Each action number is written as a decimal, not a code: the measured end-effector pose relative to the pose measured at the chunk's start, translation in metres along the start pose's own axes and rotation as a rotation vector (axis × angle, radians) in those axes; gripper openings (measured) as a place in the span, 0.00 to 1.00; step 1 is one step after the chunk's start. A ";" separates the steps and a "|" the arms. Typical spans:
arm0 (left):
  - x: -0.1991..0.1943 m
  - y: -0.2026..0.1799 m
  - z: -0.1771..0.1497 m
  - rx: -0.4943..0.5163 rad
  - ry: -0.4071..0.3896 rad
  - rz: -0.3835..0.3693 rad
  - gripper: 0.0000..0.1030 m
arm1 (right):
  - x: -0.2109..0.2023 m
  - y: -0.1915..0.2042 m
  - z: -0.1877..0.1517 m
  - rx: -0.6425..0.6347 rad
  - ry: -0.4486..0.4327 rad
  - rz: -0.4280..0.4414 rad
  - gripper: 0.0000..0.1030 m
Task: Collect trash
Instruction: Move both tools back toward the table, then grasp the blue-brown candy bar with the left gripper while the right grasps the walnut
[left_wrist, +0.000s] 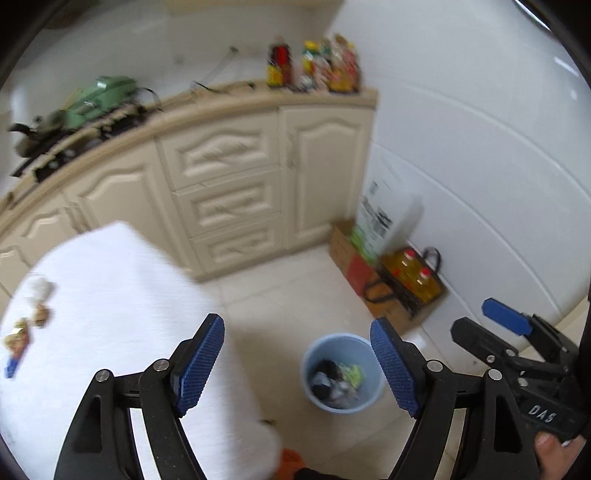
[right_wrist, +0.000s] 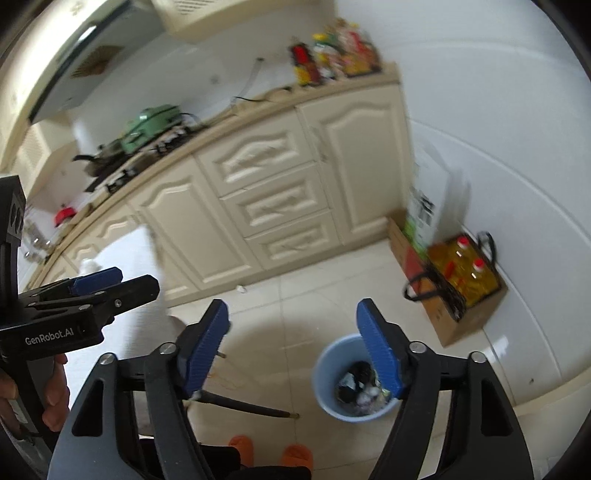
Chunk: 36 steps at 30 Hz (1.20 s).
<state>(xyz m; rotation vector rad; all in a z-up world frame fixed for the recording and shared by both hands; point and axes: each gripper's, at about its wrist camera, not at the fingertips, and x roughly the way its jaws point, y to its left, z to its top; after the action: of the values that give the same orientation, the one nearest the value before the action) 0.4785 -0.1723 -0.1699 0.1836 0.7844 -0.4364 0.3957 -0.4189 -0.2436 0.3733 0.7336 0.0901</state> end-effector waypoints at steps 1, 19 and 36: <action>-0.015 0.015 -0.006 -0.002 -0.022 0.022 0.79 | -0.001 0.013 0.002 -0.018 -0.002 0.013 0.80; -0.115 0.293 -0.131 -0.281 -0.053 0.355 0.80 | 0.113 0.315 0.012 -0.463 0.125 0.203 0.87; -0.015 0.349 -0.137 -0.315 0.102 0.401 0.74 | 0.259 0.423 -0.015 -0.601 0.284 0.188 0.87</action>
<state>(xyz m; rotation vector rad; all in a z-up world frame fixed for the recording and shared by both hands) 0.5369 0.1888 -0.2547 0.0651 0.8812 0.0778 0.5985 0.0339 -0.2651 -0.1517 0.9093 0.5363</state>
